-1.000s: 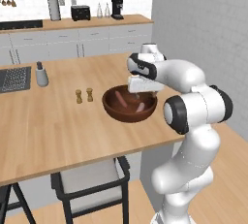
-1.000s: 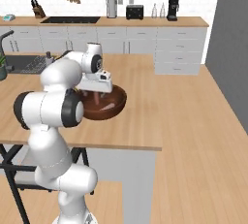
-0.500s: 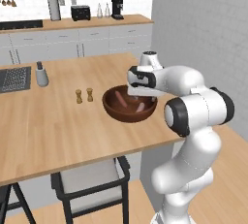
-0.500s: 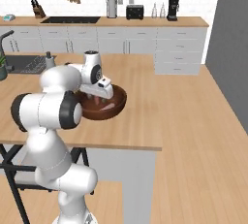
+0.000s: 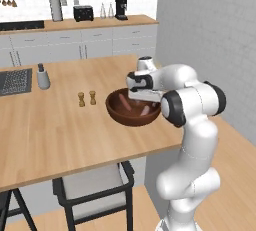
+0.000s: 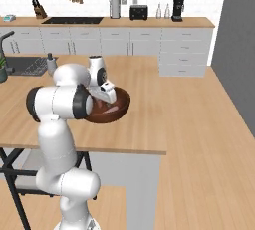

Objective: Place one bun and one sausage from the bowl on each plate.

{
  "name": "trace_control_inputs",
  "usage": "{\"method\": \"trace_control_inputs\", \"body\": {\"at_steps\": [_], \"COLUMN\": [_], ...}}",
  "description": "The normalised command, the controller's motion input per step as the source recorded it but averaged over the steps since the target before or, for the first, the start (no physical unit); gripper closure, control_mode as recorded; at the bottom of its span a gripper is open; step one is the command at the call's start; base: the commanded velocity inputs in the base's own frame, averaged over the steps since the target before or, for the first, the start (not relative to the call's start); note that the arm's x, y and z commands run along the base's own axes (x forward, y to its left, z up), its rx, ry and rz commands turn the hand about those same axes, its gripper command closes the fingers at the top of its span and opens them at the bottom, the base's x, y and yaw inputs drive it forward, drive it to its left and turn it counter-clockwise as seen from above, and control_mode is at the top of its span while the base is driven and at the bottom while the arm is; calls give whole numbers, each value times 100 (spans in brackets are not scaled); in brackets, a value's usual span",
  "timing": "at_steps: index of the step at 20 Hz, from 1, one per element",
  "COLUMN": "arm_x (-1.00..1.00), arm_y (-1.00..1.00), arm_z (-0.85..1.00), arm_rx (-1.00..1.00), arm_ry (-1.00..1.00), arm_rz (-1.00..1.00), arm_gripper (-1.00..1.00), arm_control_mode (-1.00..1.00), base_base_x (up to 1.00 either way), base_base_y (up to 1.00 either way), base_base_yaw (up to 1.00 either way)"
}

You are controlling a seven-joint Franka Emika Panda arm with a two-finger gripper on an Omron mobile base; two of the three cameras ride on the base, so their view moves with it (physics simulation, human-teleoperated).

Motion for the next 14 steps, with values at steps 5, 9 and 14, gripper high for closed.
{"method": "trace_control_inputs", "body": {"at_steps": [5,9,14], "arm_x": [41,46,56], "arm_y": [0,0,-1], "arm_z": [-58,-48,-41], "arm_rx": [-4,-9,-6], "arm_ry": [7,1,3], "arm_rz": [-8,0,0], "arm_gripper": [-100,-100,-100], "arm_control_mode": [-100,-100,-100], "base_base_x": [0,0,0], "base_base_y": [0,0,0], "base_base_yaw": [0,0,0]}}
